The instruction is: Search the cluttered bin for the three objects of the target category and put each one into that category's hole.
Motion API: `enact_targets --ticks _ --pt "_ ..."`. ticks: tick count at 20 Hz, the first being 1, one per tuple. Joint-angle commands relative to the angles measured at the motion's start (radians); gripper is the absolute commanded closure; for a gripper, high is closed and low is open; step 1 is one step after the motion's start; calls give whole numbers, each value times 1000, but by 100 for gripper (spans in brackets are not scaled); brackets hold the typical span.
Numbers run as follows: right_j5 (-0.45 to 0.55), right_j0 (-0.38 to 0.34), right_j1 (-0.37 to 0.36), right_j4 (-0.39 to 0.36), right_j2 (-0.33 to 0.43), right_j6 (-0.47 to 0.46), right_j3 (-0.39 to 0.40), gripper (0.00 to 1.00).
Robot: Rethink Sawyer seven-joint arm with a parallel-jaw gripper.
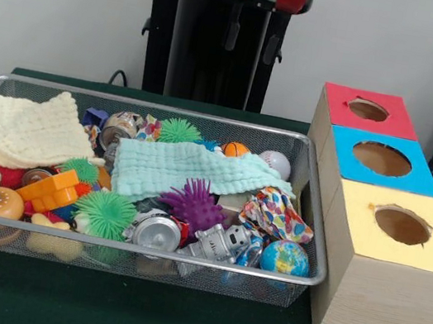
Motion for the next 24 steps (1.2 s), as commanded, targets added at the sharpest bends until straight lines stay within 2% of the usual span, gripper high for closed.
enact_targets --ticks 1,24 --pt "90 -70 -14 -65 124 -80 35 0" --pt "86 -314 -31 -188 277 -149 54 0"
